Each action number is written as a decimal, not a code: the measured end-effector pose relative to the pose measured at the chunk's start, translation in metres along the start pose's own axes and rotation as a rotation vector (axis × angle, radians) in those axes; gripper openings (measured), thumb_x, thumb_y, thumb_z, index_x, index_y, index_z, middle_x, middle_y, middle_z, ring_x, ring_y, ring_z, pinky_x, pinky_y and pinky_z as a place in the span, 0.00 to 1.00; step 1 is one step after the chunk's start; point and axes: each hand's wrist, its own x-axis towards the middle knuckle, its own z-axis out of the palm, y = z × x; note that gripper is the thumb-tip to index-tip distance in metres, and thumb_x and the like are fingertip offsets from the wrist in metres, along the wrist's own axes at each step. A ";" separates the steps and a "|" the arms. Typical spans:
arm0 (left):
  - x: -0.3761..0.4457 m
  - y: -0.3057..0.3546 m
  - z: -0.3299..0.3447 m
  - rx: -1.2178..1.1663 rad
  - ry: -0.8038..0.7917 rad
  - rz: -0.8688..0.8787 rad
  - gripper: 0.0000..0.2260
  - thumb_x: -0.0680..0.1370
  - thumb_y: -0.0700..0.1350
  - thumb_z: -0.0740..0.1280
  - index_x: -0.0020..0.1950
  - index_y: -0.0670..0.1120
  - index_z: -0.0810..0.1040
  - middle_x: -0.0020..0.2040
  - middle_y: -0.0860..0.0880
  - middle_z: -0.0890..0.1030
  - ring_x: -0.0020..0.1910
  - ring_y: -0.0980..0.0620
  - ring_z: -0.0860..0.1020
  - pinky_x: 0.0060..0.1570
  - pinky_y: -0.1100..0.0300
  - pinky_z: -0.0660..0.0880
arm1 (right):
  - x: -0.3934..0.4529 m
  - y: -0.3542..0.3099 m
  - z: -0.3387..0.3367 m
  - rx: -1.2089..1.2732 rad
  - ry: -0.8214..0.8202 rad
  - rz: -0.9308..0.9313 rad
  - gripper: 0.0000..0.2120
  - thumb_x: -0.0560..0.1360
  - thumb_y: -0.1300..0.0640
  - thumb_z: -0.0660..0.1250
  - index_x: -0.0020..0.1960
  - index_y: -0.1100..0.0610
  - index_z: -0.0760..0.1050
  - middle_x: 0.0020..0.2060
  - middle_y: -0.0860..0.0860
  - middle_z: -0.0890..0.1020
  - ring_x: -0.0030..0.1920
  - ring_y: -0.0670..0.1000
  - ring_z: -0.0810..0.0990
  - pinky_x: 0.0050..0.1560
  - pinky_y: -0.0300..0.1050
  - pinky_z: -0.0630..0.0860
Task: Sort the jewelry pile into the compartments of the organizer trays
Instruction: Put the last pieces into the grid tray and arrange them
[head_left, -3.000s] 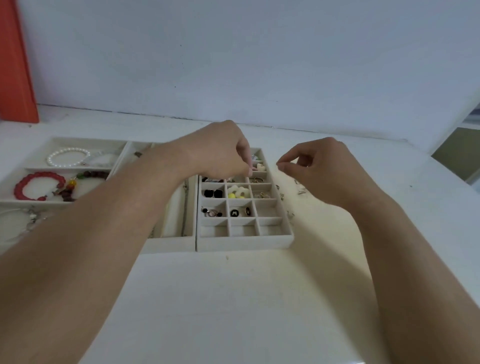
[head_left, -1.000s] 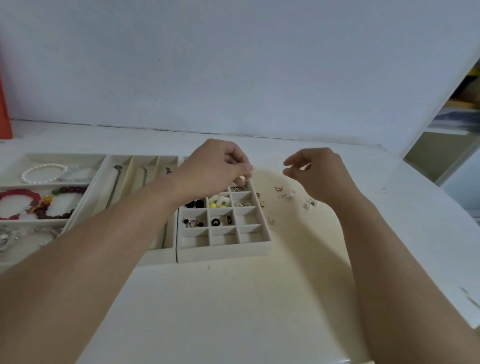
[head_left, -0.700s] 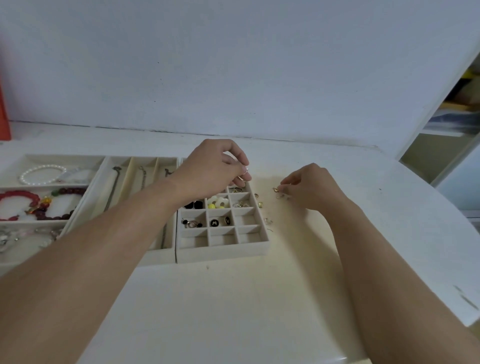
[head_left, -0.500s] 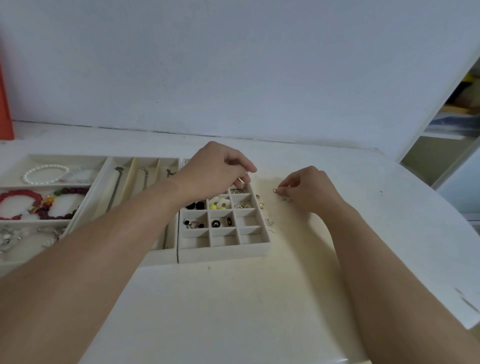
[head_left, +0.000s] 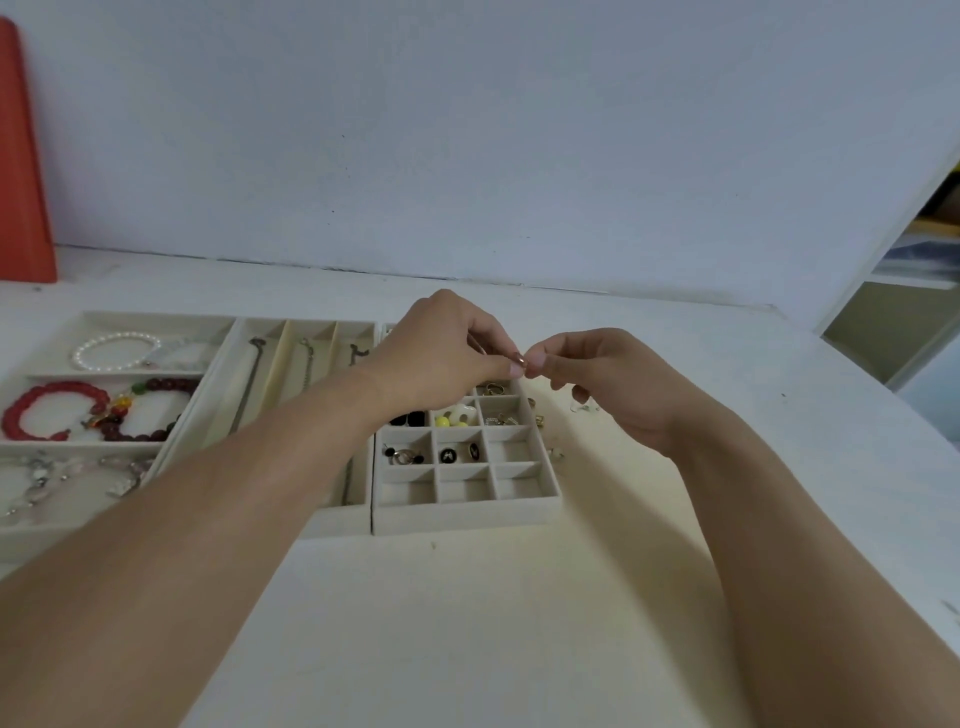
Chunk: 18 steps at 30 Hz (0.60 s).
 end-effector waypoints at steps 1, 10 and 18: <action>0.000 0.000 0.000 0.003 -0.002 0.001 0.01 0.73 0.46 0.77 0.43 0.50 0.87 0.24 0.62 0.76 0.22 0.65 0.72 0.23 0.75 0.63 | 0.000 0.000 0.000 0.010 0.006 -0.001 0.06 0.77 0.51 0.71 0.44 0.50 0.84 0.43 0.44 0.83 0.43 0.46 0.73 0.46 0.45 0.67; 0.002 -0.004 -0.002 0.026 -0.011 0.032 0.02 0.73 0.49 0.77 0.42 0.53 0.87 0.28 0.63 0.79 0.28 0.67 0.75 0.30 0.76 0.65 | 0.000 -0.001 0.002 0.040 0.010 0.032 0.06 0.78 0.53 0.71 0.45 0.52 0.84 0.43 0.46 0.84 0.43 0.47 0.74 0.44 0.44 0.66; 0.002 -0.004 -0.002 0.019 -0.014 0.041 0.01 0.73 0.47 0.77 0.42 0.52 0.87 0.29 0.61 0.80 0.27 0.65 0.75 0.30 0.76 0.66 | 0.001 0.002 0.002 0.043 -0.022 0.067 0.06 0.79 0.54 0.69 0.47 0.53 0.85 0.44 0.48 0.86 0.43 0.47 0.75 0.44 0.43 0.67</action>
